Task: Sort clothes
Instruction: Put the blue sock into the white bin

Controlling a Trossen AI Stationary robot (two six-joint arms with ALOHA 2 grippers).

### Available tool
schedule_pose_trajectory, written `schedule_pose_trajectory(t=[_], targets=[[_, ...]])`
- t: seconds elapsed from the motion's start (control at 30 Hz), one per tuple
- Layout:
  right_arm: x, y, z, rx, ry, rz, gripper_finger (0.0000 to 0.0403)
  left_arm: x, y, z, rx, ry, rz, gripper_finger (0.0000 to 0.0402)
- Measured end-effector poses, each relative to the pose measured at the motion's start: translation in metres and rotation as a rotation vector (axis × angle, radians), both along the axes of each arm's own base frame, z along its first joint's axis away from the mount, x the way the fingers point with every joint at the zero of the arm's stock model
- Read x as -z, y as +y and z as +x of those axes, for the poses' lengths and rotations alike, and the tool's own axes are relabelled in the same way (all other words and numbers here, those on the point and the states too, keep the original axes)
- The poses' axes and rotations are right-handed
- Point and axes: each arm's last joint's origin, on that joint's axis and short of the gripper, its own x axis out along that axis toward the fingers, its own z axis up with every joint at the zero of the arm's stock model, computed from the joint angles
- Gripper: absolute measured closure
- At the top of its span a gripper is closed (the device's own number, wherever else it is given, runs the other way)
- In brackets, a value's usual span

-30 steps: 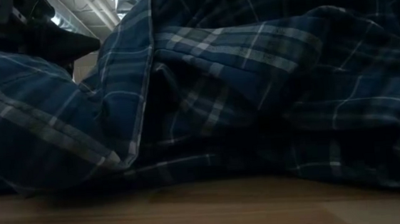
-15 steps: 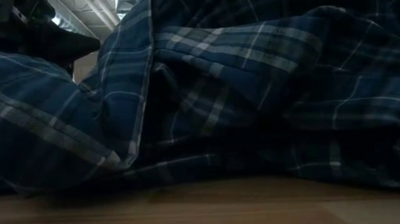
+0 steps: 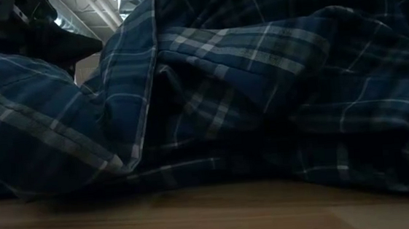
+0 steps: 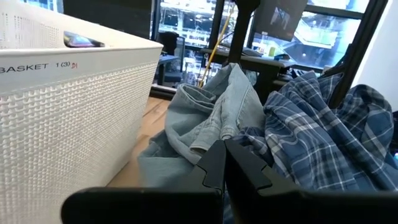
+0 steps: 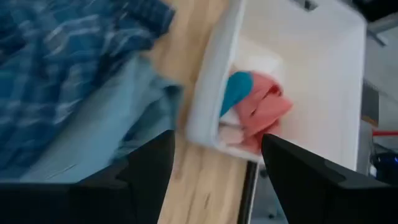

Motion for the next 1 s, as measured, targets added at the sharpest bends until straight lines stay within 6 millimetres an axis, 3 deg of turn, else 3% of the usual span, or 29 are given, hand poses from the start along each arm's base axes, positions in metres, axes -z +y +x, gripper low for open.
schedule_pose_trajectory(t=[0.23,0.37,0.5,0.77,1.0], targets=[[0.024,0.089,-0.024,-0.018,0.049,0.044,0.0143,0.000,0.000,0.000,0.000,0.000,-0.005,0.0402],[0.054,0.144,-0.042,-0.025,0.114,0.065,0.0143,0.000,0.000,0.000,-0.001,0.002,0.009,0.0402],[0.095,0.183,-0.065,0.060,0.206,0.099,0.0143,0.000,0.000,0.000,-0.001,0.000,0.009,0.0402],[0.177,0.226,-0.114,0.265,0.438,0.182,0.0143,0.000,0.000,0.000,-0.007,-0.001,0.009,0.0402],[0.226,0.243,-0.130,0.365,0.582,0.355,0.0143,-0.001,0.001,0.000,-0.025,-0.008,0.009,0.0402]])
